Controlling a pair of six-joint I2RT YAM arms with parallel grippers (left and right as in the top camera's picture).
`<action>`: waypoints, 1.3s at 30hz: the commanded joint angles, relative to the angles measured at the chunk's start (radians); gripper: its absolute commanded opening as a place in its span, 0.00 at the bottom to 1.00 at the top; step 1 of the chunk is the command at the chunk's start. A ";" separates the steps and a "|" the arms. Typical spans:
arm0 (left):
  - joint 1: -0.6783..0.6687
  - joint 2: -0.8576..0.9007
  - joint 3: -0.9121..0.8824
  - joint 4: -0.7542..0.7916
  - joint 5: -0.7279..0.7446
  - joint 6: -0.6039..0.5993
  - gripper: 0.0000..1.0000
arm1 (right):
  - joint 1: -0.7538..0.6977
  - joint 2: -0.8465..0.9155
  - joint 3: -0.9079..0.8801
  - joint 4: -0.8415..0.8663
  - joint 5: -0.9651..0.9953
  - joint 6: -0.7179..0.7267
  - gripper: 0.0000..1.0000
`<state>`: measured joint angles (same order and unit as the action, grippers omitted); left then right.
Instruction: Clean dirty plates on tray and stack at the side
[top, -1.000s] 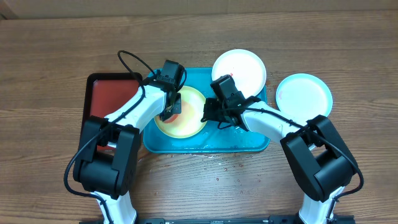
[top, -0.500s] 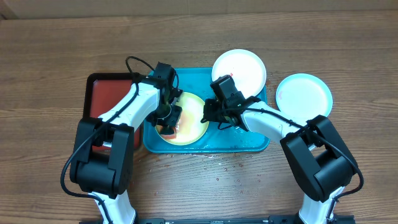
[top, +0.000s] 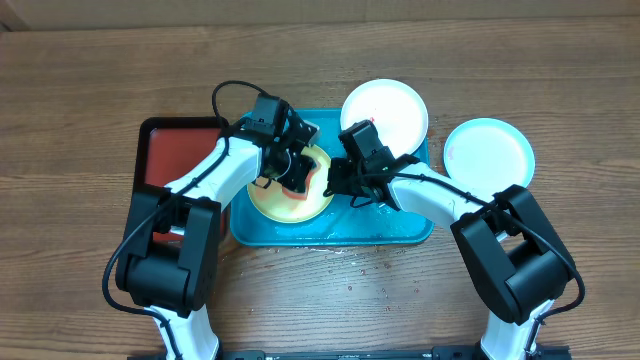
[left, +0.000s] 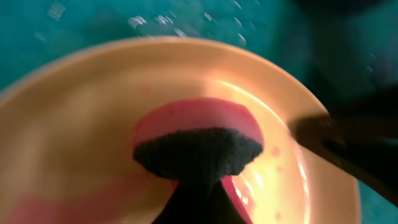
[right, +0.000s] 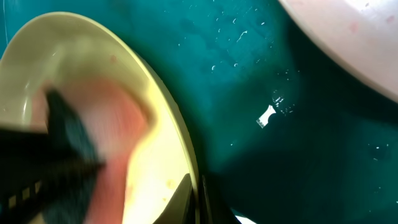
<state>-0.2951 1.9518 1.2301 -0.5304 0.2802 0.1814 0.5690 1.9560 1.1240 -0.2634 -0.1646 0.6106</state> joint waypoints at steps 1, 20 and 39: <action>-0.006 0.023 -0.008 0.045 -0.245 -0.146 0.04 | -0.008 0.004 0.004 -0.004 0.006 0.013 0.04; -0.006 0.023 -0.008 -0.285 -0.298 -0.291 0.04 | -0.008 0.004 0.004 -0.004 0.005 0.013 0.04; -0.006 0.023 -0.008 -0.089 0.048 -0.038 0.04 | -0.008 0.004 0.004 -0.004 0.005 0.013 0.04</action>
<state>-0.2886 1.9495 1.2308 -0.6994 0.3840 0.2295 0.5690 1.9560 1.1240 -0.2676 -0.1722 0.6033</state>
